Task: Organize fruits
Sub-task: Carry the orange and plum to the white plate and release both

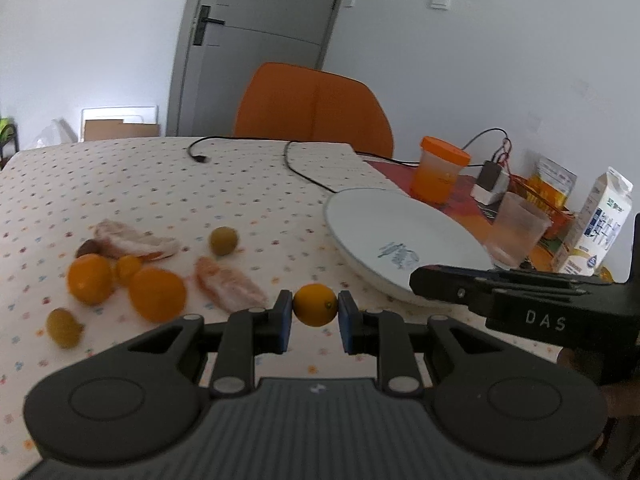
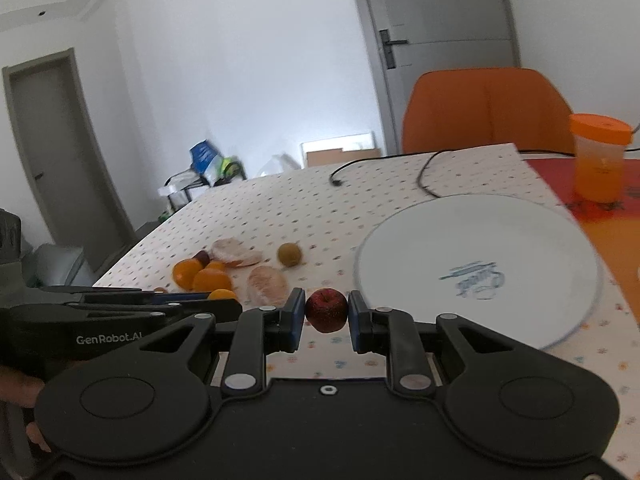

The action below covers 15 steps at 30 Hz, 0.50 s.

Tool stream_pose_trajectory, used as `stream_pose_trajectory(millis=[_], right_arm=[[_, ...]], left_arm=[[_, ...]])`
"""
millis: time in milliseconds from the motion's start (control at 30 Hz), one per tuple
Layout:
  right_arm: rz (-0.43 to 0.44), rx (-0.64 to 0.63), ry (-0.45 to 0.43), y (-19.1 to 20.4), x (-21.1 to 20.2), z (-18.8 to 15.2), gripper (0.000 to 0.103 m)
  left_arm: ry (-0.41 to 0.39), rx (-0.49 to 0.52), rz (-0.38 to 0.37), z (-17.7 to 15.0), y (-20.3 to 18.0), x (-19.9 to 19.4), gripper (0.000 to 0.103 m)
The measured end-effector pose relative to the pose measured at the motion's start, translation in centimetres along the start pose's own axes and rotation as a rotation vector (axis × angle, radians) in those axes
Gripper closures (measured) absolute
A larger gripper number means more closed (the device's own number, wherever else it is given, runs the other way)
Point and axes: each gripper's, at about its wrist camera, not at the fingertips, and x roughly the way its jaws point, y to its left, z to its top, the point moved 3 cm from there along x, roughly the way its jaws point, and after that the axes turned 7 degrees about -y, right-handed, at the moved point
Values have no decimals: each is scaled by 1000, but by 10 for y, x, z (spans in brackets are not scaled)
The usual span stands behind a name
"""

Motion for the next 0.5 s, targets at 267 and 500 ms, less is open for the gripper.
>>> stream_pose_trajectory(millis=[267, 500], right_arm=[[-64, 35, -7, -32, -11, -1, 82], [-122, 79, -8, -61, -19, -3, 82]], left_arm=[[31, 13, -67, 9, -27, 25, 80], [77, 38, -120, 13, -43, 48, 80]])
